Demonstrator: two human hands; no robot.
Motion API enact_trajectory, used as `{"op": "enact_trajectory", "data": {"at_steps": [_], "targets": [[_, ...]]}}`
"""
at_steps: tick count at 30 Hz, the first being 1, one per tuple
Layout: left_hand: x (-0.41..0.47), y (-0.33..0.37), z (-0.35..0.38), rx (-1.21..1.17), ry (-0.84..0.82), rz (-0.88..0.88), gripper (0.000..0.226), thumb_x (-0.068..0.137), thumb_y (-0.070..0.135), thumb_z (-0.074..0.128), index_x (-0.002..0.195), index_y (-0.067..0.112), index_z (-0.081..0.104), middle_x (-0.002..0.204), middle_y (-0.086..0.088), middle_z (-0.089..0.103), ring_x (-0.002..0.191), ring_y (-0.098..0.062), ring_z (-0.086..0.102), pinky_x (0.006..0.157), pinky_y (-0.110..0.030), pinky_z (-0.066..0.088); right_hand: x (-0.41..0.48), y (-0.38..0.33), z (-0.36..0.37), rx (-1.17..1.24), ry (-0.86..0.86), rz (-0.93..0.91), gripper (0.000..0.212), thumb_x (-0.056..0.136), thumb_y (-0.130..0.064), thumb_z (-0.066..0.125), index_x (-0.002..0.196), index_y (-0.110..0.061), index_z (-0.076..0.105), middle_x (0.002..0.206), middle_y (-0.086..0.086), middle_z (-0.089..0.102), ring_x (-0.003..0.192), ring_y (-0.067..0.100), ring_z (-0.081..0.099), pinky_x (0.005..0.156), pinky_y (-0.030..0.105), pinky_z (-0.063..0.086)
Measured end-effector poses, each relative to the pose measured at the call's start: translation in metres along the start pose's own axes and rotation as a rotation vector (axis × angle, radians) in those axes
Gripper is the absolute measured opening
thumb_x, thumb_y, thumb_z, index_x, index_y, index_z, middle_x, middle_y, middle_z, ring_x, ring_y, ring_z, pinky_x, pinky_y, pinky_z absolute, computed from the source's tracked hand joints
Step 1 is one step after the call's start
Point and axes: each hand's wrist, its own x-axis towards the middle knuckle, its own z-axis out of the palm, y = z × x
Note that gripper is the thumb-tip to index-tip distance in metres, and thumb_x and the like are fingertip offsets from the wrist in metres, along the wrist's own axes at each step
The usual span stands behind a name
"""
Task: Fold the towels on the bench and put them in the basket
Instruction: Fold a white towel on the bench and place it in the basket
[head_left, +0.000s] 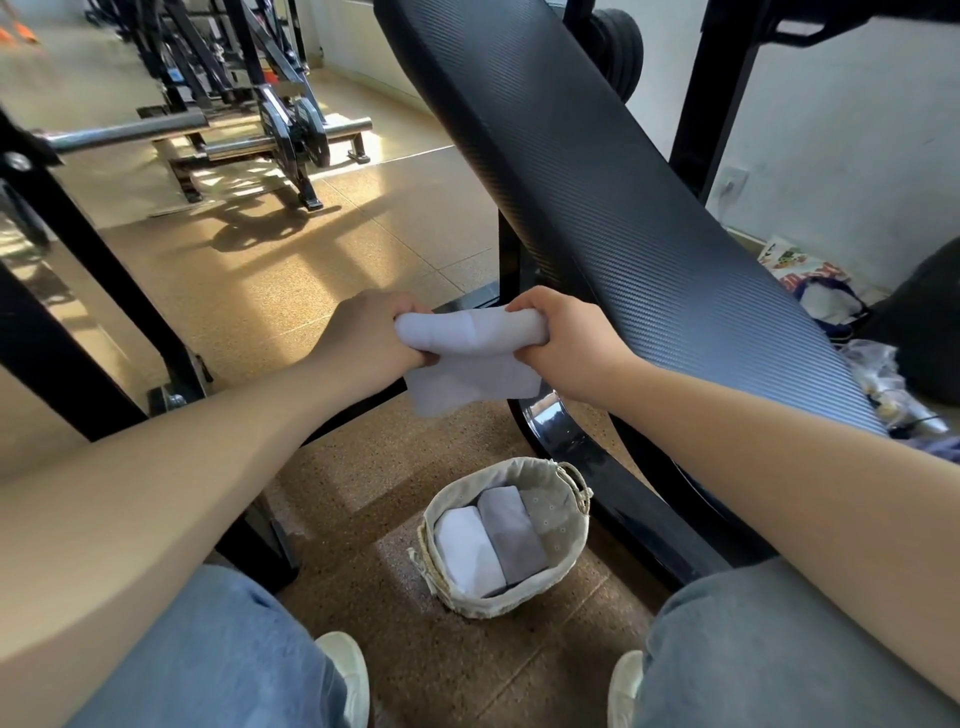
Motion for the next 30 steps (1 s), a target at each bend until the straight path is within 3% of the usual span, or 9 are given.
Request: {"op": "enact_trajectory", "data": {"at_steps": [2, 5, 8, 11, 15, 18, 22, 25, 30], "targets": [[0.001, -0.001, 0.002, -0.028, -0.002, -0.009, 0.027, 0.074, 0.022, 0.082, 0.098, 0.02, 0.07, 0.107, -0.002, 0.051, 0.091, -0.018, 0.051, 0.068, -0.024, 0.039, 0.0, 0.001, 0.0, 0.025, 0.007, 0.011, 0.037, 0.088, -0.012, 0.063, 0.123, -0.024, 0.063, 0.107, -0.002, 0.068, 0.096, 0.015, 0.062, 0.069, 0.021, 0.045], [-0.001, -0.001, 0.003, -0.076, -0.044, -0.004, 0.022, 0.075, 0.021, 0.078, 0.09, 0.008, 0.069, 0.094, -0.007, 0.063, 0.077, -0.016, 0.052, 0.066, -0.03, 0.039, 0.0, 0.002, -0.001, 0.048, 0.01, 0.01, 0.036, 0.087, -0.014, 0.067, 0.121, -0.025, 0.065, 0.111, 0.0, 0.063, 0.099, 0.015, 0.059, 0.075, 0.023, 0.044], [-0.006, -0.004, -0.001, -0.212, -0.057, -0.035, 0.02, 0.079, 0.021, 0.077, 0.089, 0.032, 0.065, 0.095, 0.005, 0.07, 0.086, -0.014, 0.063, 0.075, -0.035, 0.051, -0.002, 0.003, -0.002, 0.095, -0.002, -0.016, 0.038, 0.084, -0.016, 0.075, 0.121, -0.022, 0.065, 0.111, -0.008, 0.052, 0.098, 0.004, 0.051, 0.08, 0.016, 0.039], [-0.004, -0.01, -0.002, -0.368, -0.042, -0.058, 0.029, 0.082, 0.021, 0.078, 0.104, 0.034, 0.065, 0.103, 0.009, 0.07, 0.097, -0.011, 0.065, 0.083, -0.034, 0.055, -0.004, 0.003, -0.002, 0.249, -0.023, 0.057, 0.036, 0.088, -0.017, 0.073, 0.121, -0.022, 0.061, 0.101, -0.017, 0.059, 0.09, -0.003, 0.057, 0.072, 0.016, 0.044], [-0.001, -0.015, -0.001, -0.441, -0.028, -0.093, 0.063, 0.089, 0.03, 0.075, 0.141, 0.029, 0.04, 0.112, 0.002, 0.065, 0.102, -0.015, 0.064, 0.084, -0.033, 0.05, -0.004, 0.003, -0.002, 0.512, 0.019, 0.156, 0.039, 0.095, -0.018, 0.067, 0.128, -0.028, 0.05, 0.105, -0.001, 0.066, 0.092, 0.011, 0.067, 0.068, 0.022, 0.055], [-0.002, -0.013, 0.001, -0.452, -0.006, -0.077, 0.061, 0.094, 0.029, 0.069, 0.135, 0.038, 0.025, 0.11, -0.003, 0.064, 0.095, -0.017, 0.065, 0.076, -0.029, 0.048, -0.004, 0.002, -0.003, 0.576, 0.049, 0.18, 0.048, 0.098, -0.019, 0.063, 0.136, -0.038, 0.04, 0.097, 0.007, 0.068, 0.084, 0.017, 0.069, 0.07, 0.03, 0.06], [0.001, -0.011, 0.002, -0.413, -0.004, 0.024, 0.024, 0.099, 0.024, 0.06, 0.108, 0.039, 0.044, 0.112, 0.012, 0.061, 0.103, -0.006, 0.06, 0.08, -0.021, 0.043, -0.003, 0.003, -0.003, 0.504, 0.103, 0.134, 0.038, 0.102, -0.022, 0.056, 0.13, -0.041, 0.039, 0.084, 0.003, 0.069, 0.067, 0.009, 0.064, 0.056, 0.025, 0.052], [0.001, -0.011, 0.005, -0.395, -0.03, 0.099, 0.027, 0.101, 0.015, 0.055, 0.093, 0.041, 0.059, 0.101, 0.025, 0.06, 0.093, 0.015, 0.053, 0.078, -0.008, 0.036, 0.0, 0.004, -0.002, 0.375, 0.104, 0.061, 0.02, 0.104, -0.025, 0.05, 0.113, -0.042, 0.054, 0.091, 0.006, 0.067, 0.07, 0.012, 0.06, 0.057, 0.027, 0.046], [-0.002, -0.016, 0.006, -0.39, -0.11, 0.053, 0.034, 0.088, 0.022, 0.075, 0.115, 0.038, 0.061, 0.118, 0.017, 0.06, 0.104, -0.009, 0.061, 0.087, -0.029, 0.052, -0.003, 0.006, 0.001, 0.286, -0.08, 0.004, 0.031, 0.095, -0.022, 0.067, 0.121, -0.037, 0.061, 0.108, -0.006, 0.059, 0.085, 0.002, 0.06, 0.075, 0.022, 0.05]]}}
